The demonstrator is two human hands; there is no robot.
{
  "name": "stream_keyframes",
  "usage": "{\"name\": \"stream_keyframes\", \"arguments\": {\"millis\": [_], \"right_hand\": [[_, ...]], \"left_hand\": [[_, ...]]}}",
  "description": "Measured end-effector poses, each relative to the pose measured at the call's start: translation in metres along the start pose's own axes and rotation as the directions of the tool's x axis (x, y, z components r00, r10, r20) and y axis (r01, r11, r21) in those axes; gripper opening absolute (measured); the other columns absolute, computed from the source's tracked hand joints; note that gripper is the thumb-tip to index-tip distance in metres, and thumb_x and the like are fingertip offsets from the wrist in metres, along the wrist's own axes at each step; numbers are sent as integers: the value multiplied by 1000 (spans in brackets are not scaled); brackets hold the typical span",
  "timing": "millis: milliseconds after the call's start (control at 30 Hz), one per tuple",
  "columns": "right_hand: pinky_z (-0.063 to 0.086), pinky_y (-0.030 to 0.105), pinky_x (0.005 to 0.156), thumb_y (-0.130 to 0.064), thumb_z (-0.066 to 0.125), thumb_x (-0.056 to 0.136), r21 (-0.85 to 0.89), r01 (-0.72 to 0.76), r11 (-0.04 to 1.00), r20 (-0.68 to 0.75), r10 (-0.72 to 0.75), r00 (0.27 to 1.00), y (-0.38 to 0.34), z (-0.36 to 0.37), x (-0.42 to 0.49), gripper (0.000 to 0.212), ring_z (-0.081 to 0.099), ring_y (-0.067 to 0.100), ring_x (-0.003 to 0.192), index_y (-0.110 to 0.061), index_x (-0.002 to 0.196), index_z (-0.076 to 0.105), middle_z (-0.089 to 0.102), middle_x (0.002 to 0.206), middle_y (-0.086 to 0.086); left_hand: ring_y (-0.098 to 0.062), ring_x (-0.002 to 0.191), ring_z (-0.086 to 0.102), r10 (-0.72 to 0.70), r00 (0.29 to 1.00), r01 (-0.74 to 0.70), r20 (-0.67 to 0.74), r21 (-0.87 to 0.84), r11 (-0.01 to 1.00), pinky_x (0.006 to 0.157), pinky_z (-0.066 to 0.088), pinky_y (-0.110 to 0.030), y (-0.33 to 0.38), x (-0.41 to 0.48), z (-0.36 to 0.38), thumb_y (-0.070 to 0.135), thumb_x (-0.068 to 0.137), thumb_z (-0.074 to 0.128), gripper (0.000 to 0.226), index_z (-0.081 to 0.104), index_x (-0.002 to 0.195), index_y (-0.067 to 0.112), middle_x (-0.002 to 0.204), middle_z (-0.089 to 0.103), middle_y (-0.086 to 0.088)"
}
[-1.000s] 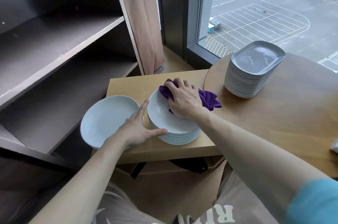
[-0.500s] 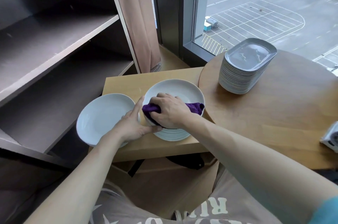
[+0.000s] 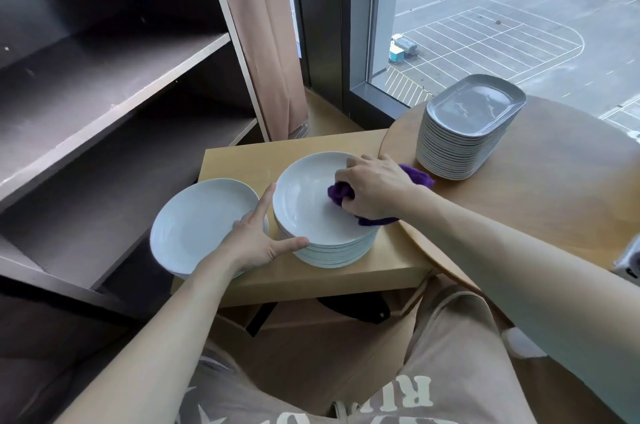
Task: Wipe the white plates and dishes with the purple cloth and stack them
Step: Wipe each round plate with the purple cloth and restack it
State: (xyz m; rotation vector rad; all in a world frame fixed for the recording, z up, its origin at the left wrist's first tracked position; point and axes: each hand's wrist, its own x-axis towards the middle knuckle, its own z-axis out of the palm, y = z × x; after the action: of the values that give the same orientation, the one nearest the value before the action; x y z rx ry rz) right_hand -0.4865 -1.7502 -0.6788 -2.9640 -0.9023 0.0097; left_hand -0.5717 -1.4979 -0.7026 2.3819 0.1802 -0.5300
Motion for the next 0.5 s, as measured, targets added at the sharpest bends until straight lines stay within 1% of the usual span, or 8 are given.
{"name": "stream_keyframes", "arguments": {"millis": [100,233,367,500], "right_hand": [[33,40,79,-47,48,93,-51,-94,994,-68,91,994,2,8,17,32,53,27,103,-27,114,62,58,112,3],[38,42,83,-51,43,92,-12,-155,988,-131,152,980,-8,22,36,38,52,28,104,-28,117,60,59,114,3],[31,42,82,-53,39,88,137,-118,983,-59,127,990,-22,21,54,45,47,27,106,-32,125,55,52,117,3],[36,47,89,-55,39,89,251,-81,964,-70,102,992,-46,24,55,45,46,27,110,-33,125,54,50,117,3]], "left_hand": [[-31,153,20,-3,1000,3,-8,32,999,118,31,-61,1,1,1,98,41,68,133,-16,141,74,169,20,2],[-35,149,25,-19,999,22,-35,92,996,113,35,-64,0,1,5,88,57,72,125,-21,139,75,167,23,-3],[-37,149,25,-34,999,37,-35,113,993,112,34,-66,0,2,6,89,58,71,124,-24,137,76,165,25,-6],[-37,148,26,-19,999,22,-36,100,995,111,36,-64,1,2,6,93,52,68,125,-23,135,78,164,28,-7]]}}
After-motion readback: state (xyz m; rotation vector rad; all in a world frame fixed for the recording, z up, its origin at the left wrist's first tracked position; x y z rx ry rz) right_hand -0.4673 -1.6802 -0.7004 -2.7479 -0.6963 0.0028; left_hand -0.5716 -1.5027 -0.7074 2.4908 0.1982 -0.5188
